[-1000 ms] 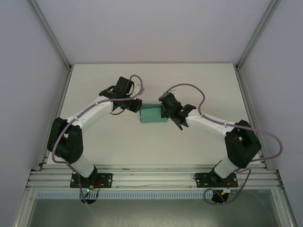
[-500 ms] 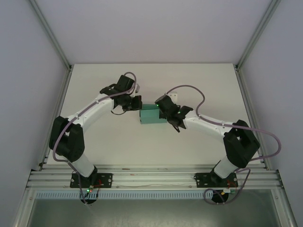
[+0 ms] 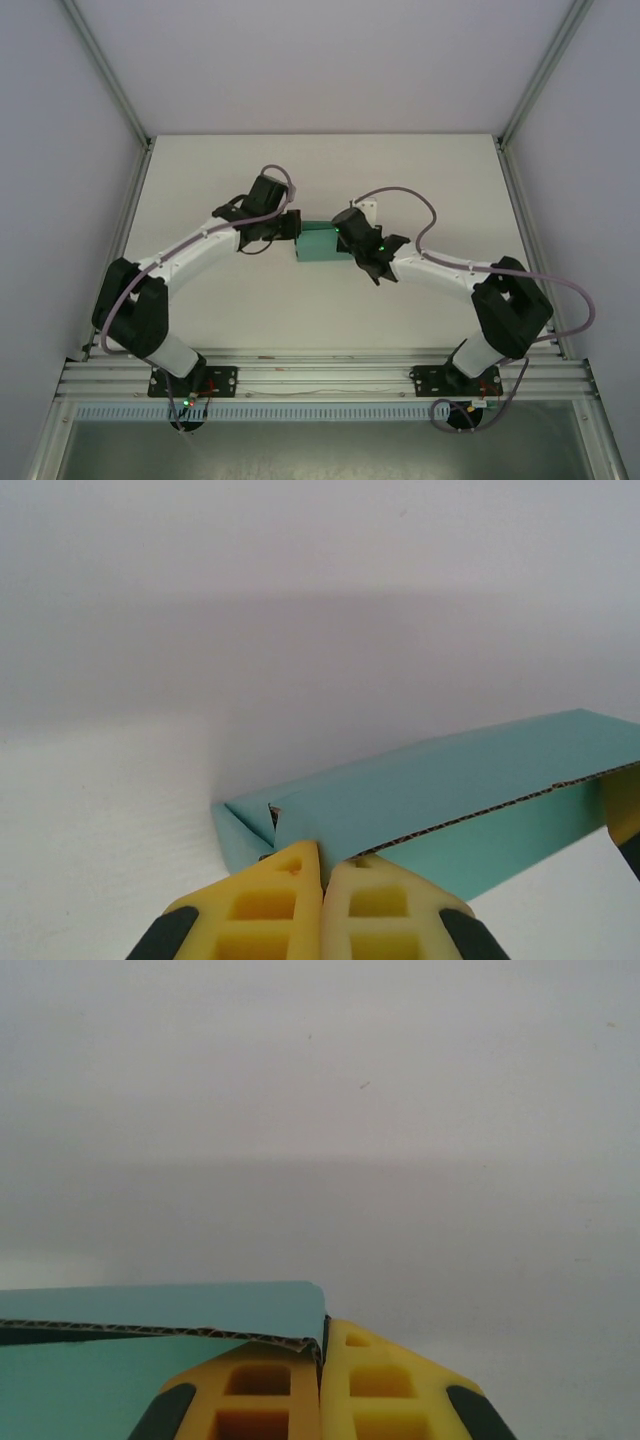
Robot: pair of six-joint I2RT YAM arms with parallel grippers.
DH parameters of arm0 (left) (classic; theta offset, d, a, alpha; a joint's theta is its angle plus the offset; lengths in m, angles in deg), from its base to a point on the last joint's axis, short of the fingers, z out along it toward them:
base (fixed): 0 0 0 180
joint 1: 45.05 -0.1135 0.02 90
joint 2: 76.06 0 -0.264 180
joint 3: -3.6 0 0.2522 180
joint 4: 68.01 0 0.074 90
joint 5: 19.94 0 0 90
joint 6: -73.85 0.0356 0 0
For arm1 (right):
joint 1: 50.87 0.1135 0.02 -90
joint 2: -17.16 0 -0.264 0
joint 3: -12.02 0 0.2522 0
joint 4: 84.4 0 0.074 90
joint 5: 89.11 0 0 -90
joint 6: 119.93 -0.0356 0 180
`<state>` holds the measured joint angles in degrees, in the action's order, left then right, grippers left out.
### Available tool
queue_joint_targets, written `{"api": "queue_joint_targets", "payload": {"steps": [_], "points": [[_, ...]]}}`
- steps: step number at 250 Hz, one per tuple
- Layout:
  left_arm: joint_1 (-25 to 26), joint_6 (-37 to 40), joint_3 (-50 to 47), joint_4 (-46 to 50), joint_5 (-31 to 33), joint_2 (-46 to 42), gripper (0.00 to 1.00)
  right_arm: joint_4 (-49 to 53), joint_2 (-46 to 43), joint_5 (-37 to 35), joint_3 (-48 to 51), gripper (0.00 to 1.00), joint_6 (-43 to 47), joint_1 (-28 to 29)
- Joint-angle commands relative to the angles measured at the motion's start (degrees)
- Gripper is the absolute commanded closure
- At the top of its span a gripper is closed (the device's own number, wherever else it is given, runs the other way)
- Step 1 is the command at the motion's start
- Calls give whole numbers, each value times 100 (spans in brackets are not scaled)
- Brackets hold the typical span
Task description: Assemble paper box
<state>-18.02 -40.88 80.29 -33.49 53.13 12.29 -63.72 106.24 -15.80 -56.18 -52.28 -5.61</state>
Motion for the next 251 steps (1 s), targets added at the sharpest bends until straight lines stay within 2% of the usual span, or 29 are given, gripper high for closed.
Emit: {"api": "queue_joint_targets", "payload": {"steps": [1,47,84,110,174,204,228,251], "points": [[142,-294,-723,-37,437,50,100,271,144,41,554,100,320,105],[253,-543,-1344,-678,361,-170,100,-116,79,104,758,100,530,219],[277,-477,-1658,-871,616,-215,100,-541,18,-10,1054,100,755,291],[277,-288,-1685,-906,569,-230,100,-314,-102,-97,899,86,583,278],[286,-37,-1539,-871,418,-253,100,502,-551,476,206,58,624,49],[302,-39,-1537,-871,469,-300,100,471,-796,898,165,50,424,-227],[307,23,-1519,-871,445,-337,100,313,-974,1271,142,46,329,-387],[321,122,-1454,-837,436,-328,100,240,-1075,1330,24,44,319,-426]]}}
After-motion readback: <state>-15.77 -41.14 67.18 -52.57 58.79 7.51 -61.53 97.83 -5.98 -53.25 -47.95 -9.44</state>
